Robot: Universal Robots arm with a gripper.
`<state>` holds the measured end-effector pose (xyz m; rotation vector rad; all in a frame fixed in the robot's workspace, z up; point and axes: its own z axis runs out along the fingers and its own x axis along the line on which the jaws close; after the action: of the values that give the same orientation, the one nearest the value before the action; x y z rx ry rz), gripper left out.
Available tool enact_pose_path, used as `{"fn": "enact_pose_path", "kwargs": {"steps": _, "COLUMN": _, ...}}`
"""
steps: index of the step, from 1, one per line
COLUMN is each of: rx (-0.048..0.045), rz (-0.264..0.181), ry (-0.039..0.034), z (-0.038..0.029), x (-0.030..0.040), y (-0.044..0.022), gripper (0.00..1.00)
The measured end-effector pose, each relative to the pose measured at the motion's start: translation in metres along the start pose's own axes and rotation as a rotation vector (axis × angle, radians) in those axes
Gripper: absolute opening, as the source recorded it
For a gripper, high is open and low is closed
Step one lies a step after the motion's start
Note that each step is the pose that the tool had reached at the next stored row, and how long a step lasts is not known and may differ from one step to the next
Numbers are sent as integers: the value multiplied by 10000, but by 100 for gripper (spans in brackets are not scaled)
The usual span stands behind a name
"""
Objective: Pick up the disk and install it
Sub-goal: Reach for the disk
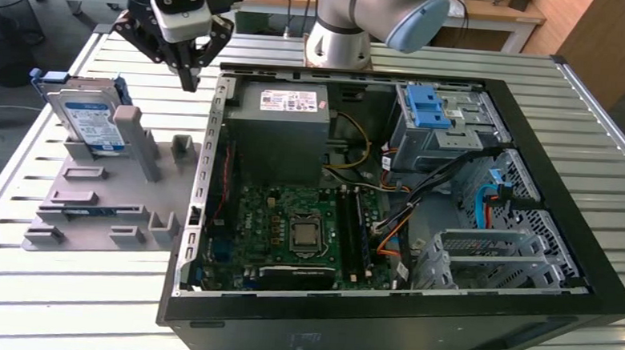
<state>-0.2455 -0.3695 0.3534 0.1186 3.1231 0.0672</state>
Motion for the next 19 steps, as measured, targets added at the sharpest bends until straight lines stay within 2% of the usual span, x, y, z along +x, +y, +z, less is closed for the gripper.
{"fn": "enact_pose_path", "kwargs": {"steps": 4, "rx": -1, "rz": 2, "ry": -2, "z": -1, "x": 61, "y": 55, "gripper": 11}}
{"fn": "enact_pose_path", "kwargs": {"steps": 7, "rx": -6, "rz": 0, "ry": -40, "z": -8, "x": 108, "y": 86, "gripper": 11}}
{"fn": "enact_pose_path", "kwargs": {"steps": 15, "rx": -18, "rz": 3, "ry": -47, "z": -12, "x": 198, "y": 91, "gripper": 11}}
{"fn": "enact_pose_path", "kwargs": {"steps": 19, "rx": -147, "rz": 5, "ry": -28, "z": -23, "x": 255, "y": 87, "gripper": 11}}
